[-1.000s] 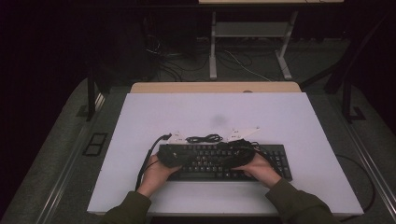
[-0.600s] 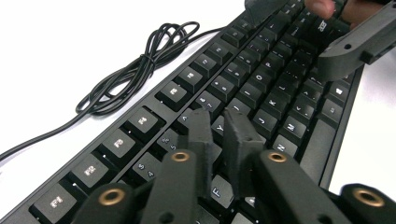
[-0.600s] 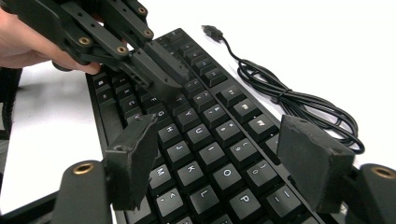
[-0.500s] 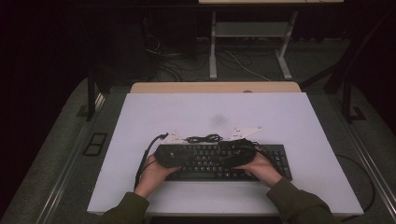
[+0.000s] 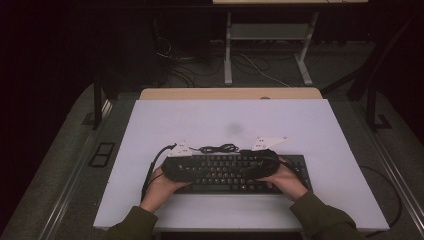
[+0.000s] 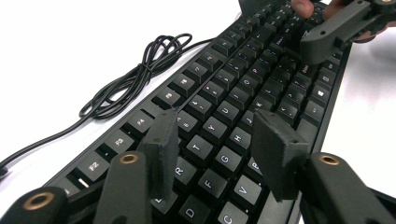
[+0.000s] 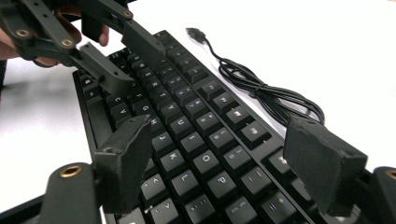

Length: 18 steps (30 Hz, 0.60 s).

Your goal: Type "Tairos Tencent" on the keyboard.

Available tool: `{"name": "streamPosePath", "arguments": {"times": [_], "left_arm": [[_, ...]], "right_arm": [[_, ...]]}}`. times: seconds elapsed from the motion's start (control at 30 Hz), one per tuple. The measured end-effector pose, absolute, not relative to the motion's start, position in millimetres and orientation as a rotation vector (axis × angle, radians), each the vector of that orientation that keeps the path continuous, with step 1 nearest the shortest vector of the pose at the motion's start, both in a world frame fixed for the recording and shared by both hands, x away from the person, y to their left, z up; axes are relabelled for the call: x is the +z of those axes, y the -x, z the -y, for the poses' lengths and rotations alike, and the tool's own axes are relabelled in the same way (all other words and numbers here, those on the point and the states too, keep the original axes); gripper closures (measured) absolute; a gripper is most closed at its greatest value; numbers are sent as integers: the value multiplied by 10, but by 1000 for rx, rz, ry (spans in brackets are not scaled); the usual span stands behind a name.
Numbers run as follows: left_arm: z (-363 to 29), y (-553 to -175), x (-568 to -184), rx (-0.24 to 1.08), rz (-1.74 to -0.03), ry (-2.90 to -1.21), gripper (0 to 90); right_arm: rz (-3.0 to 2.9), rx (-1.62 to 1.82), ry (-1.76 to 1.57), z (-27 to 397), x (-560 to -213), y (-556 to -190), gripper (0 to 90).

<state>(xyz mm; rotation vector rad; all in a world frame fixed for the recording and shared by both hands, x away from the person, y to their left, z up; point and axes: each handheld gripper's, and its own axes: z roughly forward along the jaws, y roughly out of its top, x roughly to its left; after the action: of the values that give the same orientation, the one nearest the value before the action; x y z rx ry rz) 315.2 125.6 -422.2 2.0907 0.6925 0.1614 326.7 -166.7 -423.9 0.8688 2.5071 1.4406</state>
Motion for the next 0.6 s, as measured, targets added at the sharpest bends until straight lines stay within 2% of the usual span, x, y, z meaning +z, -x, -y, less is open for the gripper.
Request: {"name": "streamPosePath", "arguments": {"times": [0.6], "left_arm": [[-1515,-3026,-4196,207,-706,-2020,264]], "right_arm": [[-2444,1432,-908,1887,-4206,-3206,190]]}}
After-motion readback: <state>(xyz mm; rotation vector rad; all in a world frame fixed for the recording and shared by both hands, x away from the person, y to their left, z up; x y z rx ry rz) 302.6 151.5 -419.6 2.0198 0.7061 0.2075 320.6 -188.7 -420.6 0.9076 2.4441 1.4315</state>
